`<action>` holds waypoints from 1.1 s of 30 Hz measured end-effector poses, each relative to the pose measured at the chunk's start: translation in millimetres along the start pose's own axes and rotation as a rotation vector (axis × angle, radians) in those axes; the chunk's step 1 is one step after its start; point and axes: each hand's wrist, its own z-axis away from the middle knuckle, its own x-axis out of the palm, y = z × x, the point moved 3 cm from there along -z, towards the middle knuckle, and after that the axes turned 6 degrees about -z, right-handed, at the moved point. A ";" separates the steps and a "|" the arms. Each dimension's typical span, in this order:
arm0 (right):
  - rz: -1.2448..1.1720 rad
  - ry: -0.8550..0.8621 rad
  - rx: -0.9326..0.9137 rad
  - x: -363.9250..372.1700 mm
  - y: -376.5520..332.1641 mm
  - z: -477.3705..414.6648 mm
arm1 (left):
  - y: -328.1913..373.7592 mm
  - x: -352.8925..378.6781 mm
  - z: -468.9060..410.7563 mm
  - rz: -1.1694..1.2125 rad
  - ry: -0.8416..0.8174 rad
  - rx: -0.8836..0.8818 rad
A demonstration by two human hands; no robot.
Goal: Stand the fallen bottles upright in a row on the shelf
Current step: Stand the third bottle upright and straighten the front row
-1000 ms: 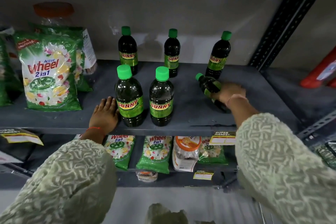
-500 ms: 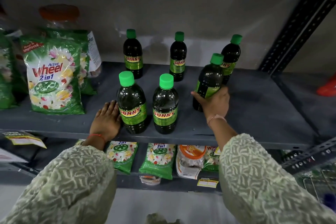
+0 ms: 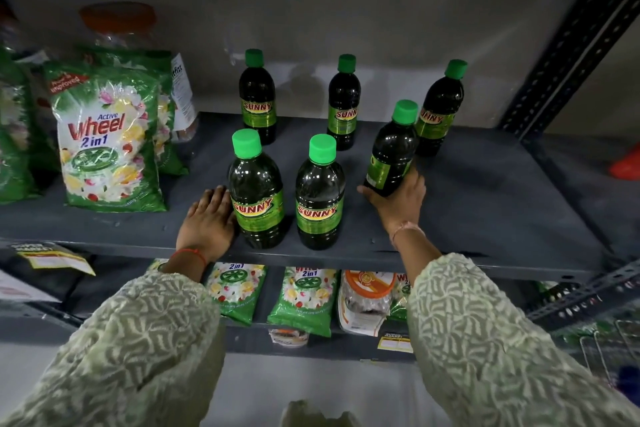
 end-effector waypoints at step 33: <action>-0.080 -0.072 0.042 3.6 -1.5 1.2 | -2.4 3.2 -1.1 -0.026 -0.008 0.032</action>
